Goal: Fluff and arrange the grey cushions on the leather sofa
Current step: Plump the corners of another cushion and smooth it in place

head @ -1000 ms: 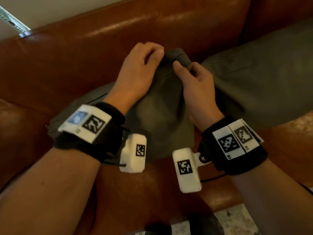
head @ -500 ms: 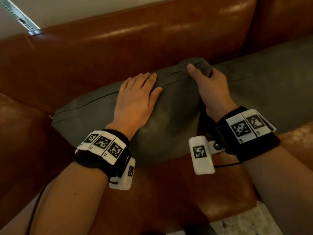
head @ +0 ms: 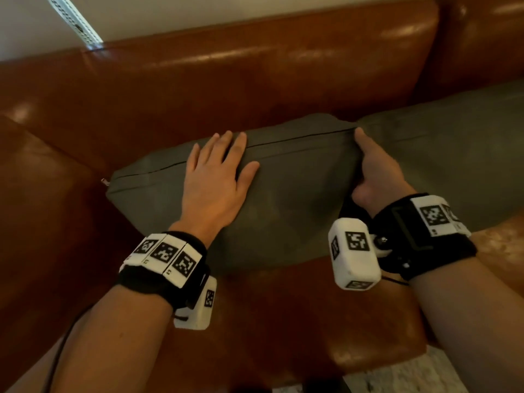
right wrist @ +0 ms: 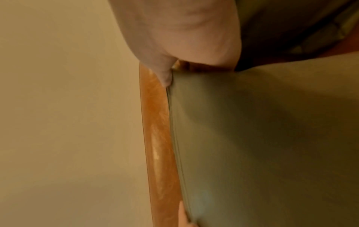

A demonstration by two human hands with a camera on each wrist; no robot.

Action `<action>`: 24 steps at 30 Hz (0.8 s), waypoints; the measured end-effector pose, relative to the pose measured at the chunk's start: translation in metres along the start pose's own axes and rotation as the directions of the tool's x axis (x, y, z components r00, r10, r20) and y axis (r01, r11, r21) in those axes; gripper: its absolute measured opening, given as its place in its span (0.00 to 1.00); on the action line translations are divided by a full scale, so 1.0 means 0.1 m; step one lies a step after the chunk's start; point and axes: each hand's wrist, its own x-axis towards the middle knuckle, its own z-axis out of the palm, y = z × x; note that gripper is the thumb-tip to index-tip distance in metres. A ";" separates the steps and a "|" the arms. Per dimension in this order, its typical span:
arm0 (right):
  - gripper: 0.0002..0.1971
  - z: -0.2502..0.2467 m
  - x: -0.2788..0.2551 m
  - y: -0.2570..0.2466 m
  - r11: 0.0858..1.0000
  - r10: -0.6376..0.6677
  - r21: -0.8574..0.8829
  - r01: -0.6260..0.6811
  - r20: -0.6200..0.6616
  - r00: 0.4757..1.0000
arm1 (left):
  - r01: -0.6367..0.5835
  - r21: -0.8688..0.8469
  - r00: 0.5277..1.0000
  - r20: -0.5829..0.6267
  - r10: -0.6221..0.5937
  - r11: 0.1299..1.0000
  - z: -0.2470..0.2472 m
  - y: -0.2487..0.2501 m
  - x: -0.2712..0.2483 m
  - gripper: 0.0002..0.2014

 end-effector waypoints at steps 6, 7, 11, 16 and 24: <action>0.24 -0.33 -0.16 0.10 0.988 -0.076 -0.133 0.084 0.061 0.995 | 0.103 -0.050 0.994 -0.028 -0.104 0.993 -0.16 -0.06 -0.13 0.34; 0.22 -0.34 -0.20 0.19 0.979 -0.069 -0.183 0.086 0.099 0.993 | 0.053 -0.061 0.998 -0.034 -0.055 0.997 -0.21 0.10 -0.11 0.35; 0.15 -0.28 -0.43 0.45 0.981 -0.036 -0.178 0.076 0.218 0.975 | -0.123 -0.106 0.992 -0.013 0.122 0.987 -0.24 0.87 0.02 0.43; 0.16 -0.43 -0.45 0.58 0.966 -0.150 -0.166 0.197 0.258 0.954 | -0.041 -0.073 0.993 -0.111 0.033 0.996 -0.26 0.99 0.13 0.29; 0.18 -0.69 0.00 1.38 0.898 0.295 -0.363 -0.250 0.073 0.953 | 0.041 -0.274 0.964 -0.242 -0.111 0.961 -0.82 0.63 -0.35 0.24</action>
